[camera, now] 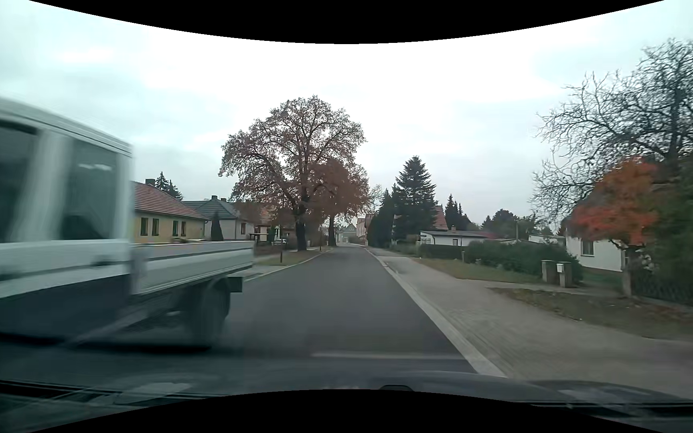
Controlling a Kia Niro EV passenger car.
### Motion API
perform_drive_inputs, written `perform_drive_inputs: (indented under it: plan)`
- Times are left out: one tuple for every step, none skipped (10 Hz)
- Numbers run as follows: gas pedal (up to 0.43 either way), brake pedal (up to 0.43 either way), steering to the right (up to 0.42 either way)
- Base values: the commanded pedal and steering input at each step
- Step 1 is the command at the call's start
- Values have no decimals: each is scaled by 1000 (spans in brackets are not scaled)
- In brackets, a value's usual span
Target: Follow the waypoints while adhering to traffic rules and regulations
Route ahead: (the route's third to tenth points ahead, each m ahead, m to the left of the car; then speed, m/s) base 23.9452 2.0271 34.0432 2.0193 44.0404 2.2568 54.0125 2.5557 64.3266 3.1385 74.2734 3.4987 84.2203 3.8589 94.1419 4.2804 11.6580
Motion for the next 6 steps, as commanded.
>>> perform_drive_inputs:
  plan:
    - [189,0,-4]
    - [189,0,-4]
    - [189,0,-4]
    - [189,0,-4]
    - [189,0,-4]
    - [189,0,-4]
